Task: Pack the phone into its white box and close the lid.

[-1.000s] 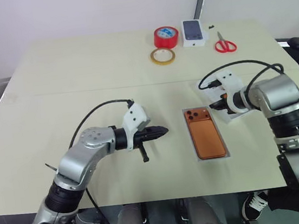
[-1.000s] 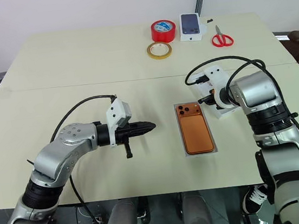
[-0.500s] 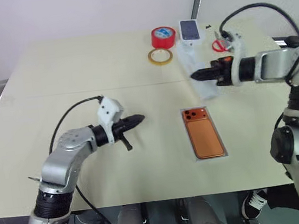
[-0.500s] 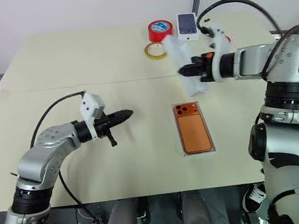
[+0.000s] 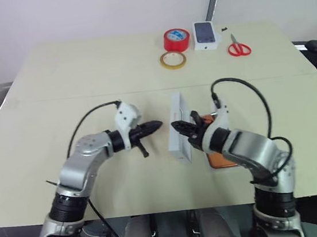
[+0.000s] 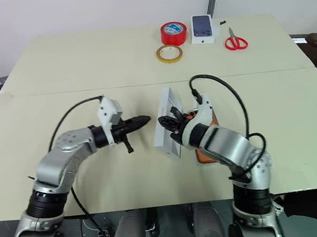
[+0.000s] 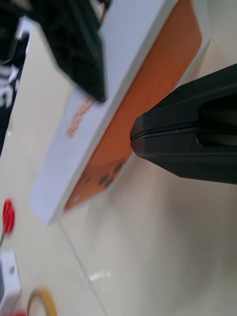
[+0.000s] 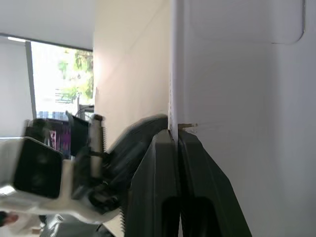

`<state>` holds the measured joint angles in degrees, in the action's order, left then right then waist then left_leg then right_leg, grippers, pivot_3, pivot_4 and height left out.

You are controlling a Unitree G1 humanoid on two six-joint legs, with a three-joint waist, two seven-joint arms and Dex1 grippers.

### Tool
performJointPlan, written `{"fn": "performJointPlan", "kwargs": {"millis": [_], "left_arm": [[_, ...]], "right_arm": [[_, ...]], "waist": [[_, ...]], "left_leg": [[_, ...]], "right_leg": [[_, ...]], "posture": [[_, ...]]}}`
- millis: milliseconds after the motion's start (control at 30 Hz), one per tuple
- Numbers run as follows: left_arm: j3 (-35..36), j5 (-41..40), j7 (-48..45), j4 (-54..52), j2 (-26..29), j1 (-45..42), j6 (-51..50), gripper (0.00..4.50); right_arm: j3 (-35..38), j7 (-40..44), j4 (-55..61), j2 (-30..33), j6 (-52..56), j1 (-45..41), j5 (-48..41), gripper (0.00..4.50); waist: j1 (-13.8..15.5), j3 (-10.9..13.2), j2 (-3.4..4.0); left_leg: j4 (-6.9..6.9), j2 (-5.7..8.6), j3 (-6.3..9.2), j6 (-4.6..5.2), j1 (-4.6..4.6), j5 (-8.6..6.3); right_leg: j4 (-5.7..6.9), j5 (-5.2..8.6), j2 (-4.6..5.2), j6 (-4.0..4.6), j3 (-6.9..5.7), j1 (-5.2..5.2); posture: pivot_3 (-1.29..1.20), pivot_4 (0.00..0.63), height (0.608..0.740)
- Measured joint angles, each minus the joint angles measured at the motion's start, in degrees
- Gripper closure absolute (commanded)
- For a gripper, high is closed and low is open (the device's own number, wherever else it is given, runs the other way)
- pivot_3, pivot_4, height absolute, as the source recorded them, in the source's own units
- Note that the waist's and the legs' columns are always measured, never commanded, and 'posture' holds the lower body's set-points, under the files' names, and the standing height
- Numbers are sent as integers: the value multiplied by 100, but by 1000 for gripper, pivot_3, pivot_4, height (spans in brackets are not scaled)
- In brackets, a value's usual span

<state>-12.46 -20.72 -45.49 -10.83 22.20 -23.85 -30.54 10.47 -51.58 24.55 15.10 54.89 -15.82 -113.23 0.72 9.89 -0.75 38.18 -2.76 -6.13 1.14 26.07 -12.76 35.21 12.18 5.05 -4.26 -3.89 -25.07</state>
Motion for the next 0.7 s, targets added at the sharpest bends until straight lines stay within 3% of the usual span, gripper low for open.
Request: {"fn": "performJointPlan", "kwargs": {"millis": [133,267,367,467,600,700], "left_arm": [[-286,136,60,255,-418,-210,-2,4500],[-473,165,91,417,-747,-414,-3,4500],[-667,275,115,606,-943,-532,-15,4500],[-766,347,136,688,-1094,-558,-17,4500],[-768,389,216,814,-1211,-617,-50,4500],[-654,377,309,815,-1241,-656,-155,4500]], "right_arm": [[345,1513,-1064,1975,913,-538,49,1681],[165,2332,-1626,3372,1448,-1150,136,1681],[-54,3123,-1687,3971,1727,-1468,920,1681],[-365,3919,-1760,4144,1759,-1514,1921,2470],[-839,5099,-1608,4480,1638,-1624,3385,4450],[-1337,6071,-1283,4845,1220,-1664,4621,4450]], "waist": [[-26,2,4],[-38,3,16],[-5,2,15],[-1,2,16],[6,2,16],[3,2,16]], "left_leg": [[-5,-4,-6,6,-31,-4],[-23,-6,-4,7,-36,-4],[-20,-10,4,7,-40,-5],[-17,-9,-1,7,-39,-5],[-13,-8,-4,7,-27,-5],[-8,-8,-3,7,-12,-5]], "right_leg": [[-5,1,-2,2,5,16],[-1,2,-24,0,10,9],[1,1,-41,1,11,10],[1,1,-35,1,14,10],[-2,2,-27,0,17,3],[-3,2,-24,0,17,-8]], "posture": [[0,150,740],[0,150,740],[0,150,740],[0,150,740],[0,150,740],[0,150,740]]}}
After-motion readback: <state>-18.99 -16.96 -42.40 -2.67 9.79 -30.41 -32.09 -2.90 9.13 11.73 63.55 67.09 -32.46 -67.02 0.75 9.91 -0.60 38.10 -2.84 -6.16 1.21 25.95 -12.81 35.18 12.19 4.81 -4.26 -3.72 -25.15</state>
